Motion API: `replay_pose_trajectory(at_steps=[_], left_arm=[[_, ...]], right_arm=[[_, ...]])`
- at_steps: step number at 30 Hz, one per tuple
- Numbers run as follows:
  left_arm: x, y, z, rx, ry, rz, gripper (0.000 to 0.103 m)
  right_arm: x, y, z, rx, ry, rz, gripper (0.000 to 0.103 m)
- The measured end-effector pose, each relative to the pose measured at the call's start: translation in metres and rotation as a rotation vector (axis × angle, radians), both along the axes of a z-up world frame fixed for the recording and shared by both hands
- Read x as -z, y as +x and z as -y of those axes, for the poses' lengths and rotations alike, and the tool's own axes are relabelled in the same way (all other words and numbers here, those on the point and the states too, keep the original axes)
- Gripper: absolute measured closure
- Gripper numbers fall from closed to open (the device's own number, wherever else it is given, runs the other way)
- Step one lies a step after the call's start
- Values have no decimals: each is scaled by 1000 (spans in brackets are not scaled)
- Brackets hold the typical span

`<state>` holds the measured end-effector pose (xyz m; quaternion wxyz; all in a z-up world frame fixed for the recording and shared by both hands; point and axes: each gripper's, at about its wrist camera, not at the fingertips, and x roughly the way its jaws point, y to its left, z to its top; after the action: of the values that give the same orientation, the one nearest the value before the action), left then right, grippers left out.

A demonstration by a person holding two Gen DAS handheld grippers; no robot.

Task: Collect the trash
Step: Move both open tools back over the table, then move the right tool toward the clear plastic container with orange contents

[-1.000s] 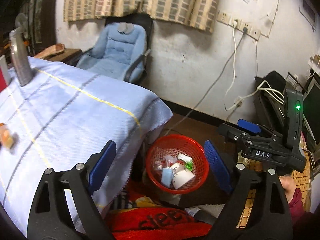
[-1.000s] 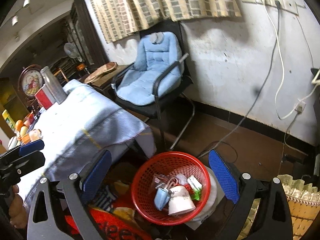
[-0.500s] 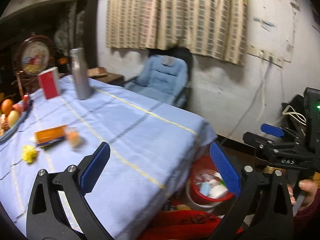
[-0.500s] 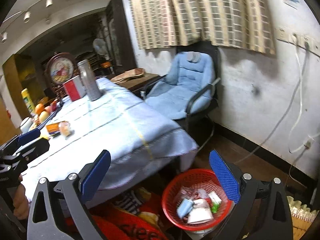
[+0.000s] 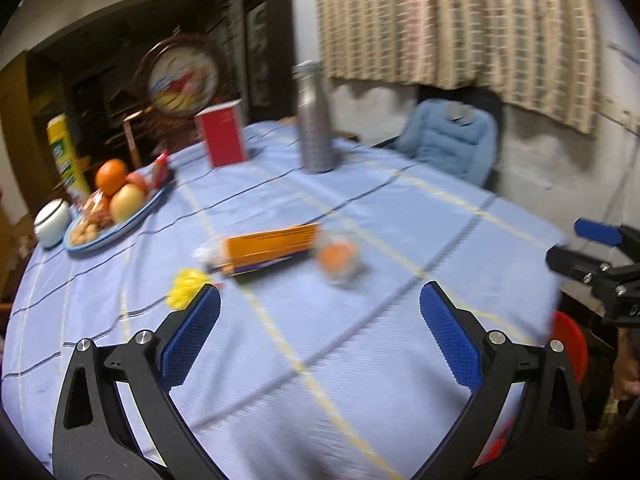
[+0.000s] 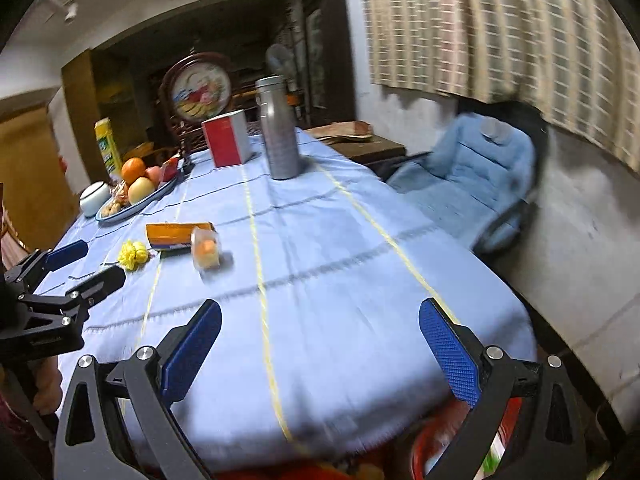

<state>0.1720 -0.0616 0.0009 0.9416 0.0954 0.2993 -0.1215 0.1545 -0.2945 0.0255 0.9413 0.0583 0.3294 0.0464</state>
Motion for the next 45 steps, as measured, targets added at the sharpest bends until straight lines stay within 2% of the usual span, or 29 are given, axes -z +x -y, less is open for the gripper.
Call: replay_pose_trajectory(at_steps=[6, 9, 14, 19, 23, 27, 33, 40, 45], left_arm=[[24, 54, -43, -122, -20, -118, 7], [38, 72, -62, -177, -62, -180, 7], [58, 90, -80, -245, -96, -289, 6], [68, 100, -90, -278, -111, -352, 6], [69, 103, -86, -281, -77, -351, 6], [72, 108, -81, -262, -22, -345, 5], [73, 109, -82, -254, -28, -337, 5], [73, 109, -82, -253, -29, -337, 5], [73, 109, -82, -253, -30, -337, 5]], right_arm=[[5, 84, -22, -23, 22, -26, 6], [10, 117, -25, -19, 86, -59, 6], [28, 149, -33, -30, 146, -119, 6], [46, 164, -42, -48, 160, -174, 6], [53, 169, -46, -56, 151, -206, 6], [56, 166, -55, -54, 74, -224, 6], [54, 164, -73, -84, -21, -220, 6], [52, 162, -73, -98, -17, -205, 6], [48, 158, -77, -155, -5, -177, 6]])
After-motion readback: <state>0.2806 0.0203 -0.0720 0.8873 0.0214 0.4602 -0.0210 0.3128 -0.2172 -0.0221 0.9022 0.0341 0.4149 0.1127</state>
